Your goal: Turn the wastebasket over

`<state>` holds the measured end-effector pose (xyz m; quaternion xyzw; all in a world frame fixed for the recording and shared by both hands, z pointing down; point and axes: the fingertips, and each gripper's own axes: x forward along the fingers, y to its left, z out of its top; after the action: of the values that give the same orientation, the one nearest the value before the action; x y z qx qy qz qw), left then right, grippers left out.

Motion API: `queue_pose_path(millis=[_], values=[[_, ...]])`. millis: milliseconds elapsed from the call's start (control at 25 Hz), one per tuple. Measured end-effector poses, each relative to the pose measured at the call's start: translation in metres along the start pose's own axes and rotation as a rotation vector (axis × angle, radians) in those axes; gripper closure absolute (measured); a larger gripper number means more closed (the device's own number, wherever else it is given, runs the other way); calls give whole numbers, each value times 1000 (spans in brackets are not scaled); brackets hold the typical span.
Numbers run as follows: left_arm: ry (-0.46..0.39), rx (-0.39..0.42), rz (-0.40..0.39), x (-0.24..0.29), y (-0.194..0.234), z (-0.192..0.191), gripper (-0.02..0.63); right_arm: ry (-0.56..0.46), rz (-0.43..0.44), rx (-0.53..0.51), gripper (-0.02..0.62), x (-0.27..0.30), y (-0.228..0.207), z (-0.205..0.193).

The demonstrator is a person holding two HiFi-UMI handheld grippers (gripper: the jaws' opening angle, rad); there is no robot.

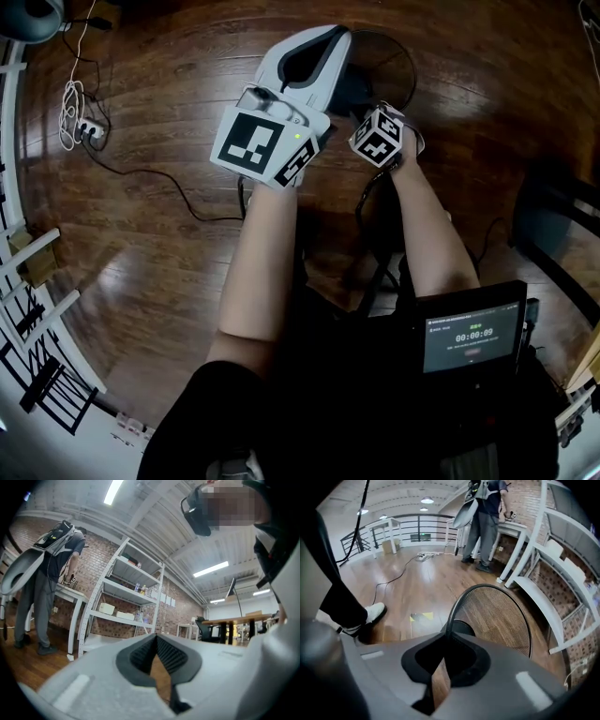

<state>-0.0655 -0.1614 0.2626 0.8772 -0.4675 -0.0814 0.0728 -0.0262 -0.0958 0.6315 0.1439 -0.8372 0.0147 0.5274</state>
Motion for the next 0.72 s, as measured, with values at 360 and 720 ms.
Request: queue_pose_path(millis=[360, 720], values=[[3, 7, 5, -1, 0, 0, 604, 98, 7, -183, 572, 15, 13, -22], [-1, 5, 5, -9, -3, 14, 604, 181, -17, -260, 563, 0, 16, -35]])
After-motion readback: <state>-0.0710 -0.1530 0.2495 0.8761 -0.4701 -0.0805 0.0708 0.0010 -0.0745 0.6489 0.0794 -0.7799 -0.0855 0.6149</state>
